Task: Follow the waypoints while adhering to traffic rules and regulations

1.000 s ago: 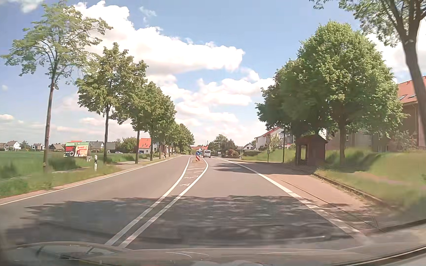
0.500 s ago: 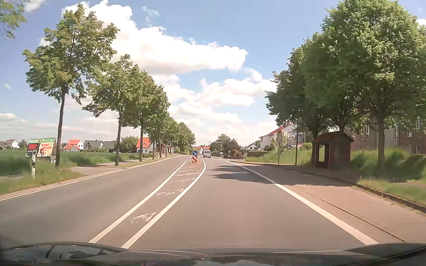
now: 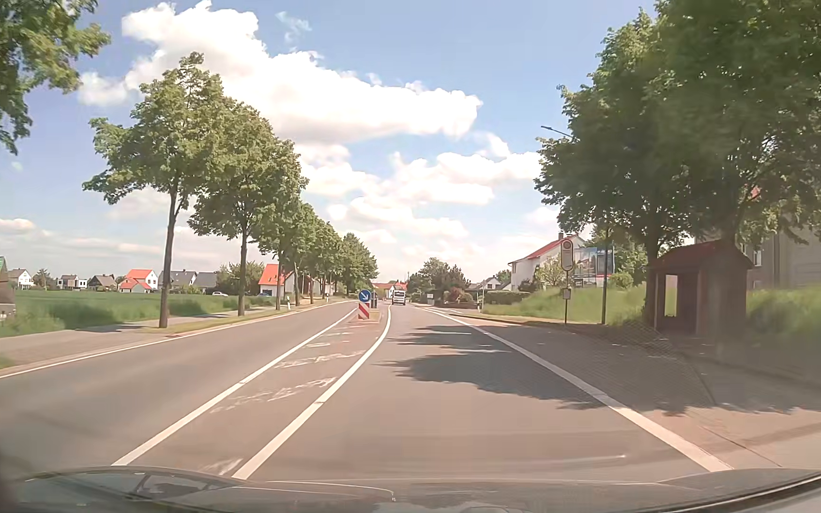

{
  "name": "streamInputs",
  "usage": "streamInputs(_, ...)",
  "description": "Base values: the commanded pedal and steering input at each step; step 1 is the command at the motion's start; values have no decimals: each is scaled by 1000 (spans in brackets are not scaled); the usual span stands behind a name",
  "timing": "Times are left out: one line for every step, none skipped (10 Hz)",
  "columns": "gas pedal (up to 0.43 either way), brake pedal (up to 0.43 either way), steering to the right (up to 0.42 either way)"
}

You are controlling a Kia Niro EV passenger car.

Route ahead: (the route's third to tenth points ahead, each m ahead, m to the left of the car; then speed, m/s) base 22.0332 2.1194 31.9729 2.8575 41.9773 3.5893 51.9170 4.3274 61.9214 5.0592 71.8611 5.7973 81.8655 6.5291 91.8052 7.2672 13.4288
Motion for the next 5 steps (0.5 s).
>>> streamInputs(169, 0, -6)
streamInputs(169, 0, -6)
streamInputs(169, 0, -7)
streamInputs(169, 0, -8)
streamInputs(169, 0, -8)
